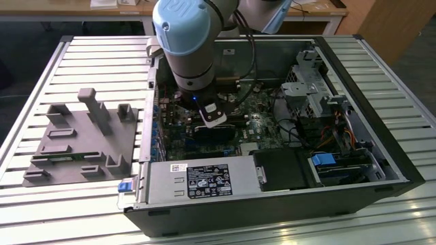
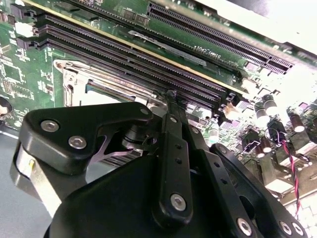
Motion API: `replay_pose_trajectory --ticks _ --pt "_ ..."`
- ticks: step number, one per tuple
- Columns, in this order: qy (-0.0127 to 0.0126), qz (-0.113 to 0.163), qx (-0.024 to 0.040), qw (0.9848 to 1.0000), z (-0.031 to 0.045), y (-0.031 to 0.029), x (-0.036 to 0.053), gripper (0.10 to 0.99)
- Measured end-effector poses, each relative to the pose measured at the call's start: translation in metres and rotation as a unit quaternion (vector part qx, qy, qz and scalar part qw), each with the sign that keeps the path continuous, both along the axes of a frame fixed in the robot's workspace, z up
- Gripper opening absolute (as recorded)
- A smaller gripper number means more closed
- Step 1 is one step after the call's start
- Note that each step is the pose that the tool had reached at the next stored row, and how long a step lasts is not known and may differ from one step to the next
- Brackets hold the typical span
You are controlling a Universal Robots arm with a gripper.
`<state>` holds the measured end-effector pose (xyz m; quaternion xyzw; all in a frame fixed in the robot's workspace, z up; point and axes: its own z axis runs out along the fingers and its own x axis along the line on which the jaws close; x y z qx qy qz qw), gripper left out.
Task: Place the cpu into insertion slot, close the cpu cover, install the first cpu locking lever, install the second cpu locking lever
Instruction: 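Install the second cpu locking lever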
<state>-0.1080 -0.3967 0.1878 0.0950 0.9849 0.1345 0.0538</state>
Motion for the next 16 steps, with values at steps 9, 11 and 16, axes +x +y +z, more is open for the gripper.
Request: replay_pose_trajectory --ticks 9,11,16 --pt "-0.0001 0.000 -0.0056 1.0000 -0.0007 0.0001 -0.0002 0.106" --pt "0.0000 0.000 -0.0071 1.0000 -0.0007 0.0000 -0.0002 0.106" --pt "-0.0001 0.001 -0.0074 1.0000 0.0010 0.0000 -0.0003 0.106"
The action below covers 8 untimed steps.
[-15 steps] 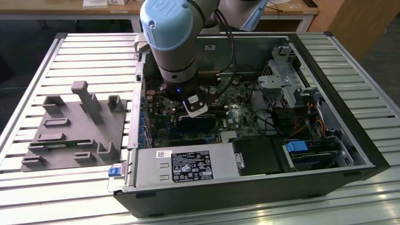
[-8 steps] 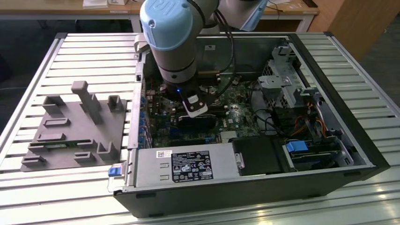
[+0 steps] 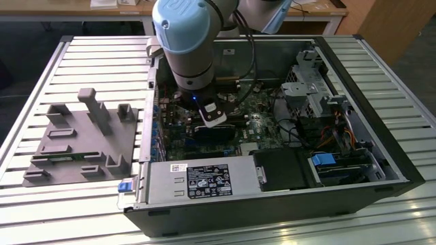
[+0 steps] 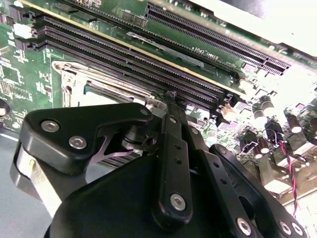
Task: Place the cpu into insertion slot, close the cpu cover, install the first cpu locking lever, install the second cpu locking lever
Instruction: 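Install the second cpu locking lever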
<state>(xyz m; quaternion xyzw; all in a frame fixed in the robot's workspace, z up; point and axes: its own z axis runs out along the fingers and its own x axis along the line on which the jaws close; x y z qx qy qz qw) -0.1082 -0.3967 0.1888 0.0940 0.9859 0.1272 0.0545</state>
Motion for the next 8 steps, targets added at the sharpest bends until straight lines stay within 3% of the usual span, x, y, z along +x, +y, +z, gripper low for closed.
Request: replay_pose_trajectory --ticks 8 --pt "0.0000 0.000 0.0000 1.0000 0.0098 0.0000 0.0000 0.106"
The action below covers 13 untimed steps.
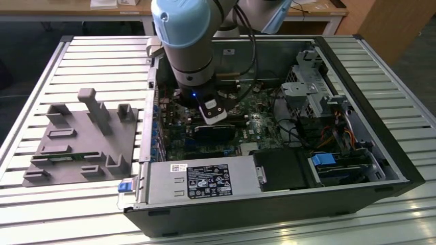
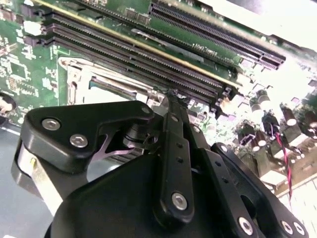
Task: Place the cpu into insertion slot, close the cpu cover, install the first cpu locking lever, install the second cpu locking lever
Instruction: 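Install the second cpu locking lever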
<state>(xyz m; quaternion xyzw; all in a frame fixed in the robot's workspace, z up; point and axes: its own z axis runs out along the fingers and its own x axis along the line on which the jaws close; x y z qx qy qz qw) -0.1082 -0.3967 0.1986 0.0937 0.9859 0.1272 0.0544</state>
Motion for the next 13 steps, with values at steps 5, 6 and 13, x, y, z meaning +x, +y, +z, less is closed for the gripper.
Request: replay_pose_trajectory --ticks 5,6,13 --pt "0.0000 0.000 0.0000 1.0000 0.0106 0.0000 0.0000 0.106" --pt "0.0001 0.000 -0.0001 1.0000 0.0121 0.0000 0.0002 0.106" --pt "0.0015 0.000 -0.0002 1.0000 0.0137 0.0002 0.0130 0.106"
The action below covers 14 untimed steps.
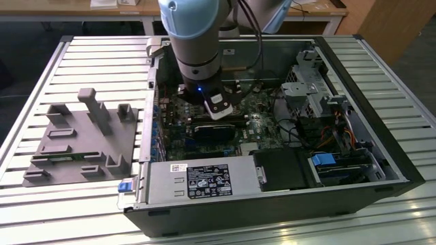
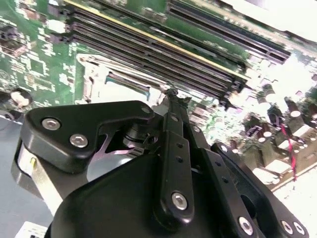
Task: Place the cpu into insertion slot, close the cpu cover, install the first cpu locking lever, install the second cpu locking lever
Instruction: 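Install the second cpu locking lever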
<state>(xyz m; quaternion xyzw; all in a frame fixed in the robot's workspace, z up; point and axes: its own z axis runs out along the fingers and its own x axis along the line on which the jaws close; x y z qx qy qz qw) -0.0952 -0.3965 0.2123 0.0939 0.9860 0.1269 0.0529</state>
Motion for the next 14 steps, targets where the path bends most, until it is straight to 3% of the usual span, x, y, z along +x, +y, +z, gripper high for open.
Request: replay_pose_trajectory --ticks 10,14 --pt "0.0066 0.000 -0.0039 1.0000 0.0004 0.0005 0.0281 0.106" --pt "0.0075 0.000 -0.0187 0.9998 0.0005 0.0048 0.0308 0.106"
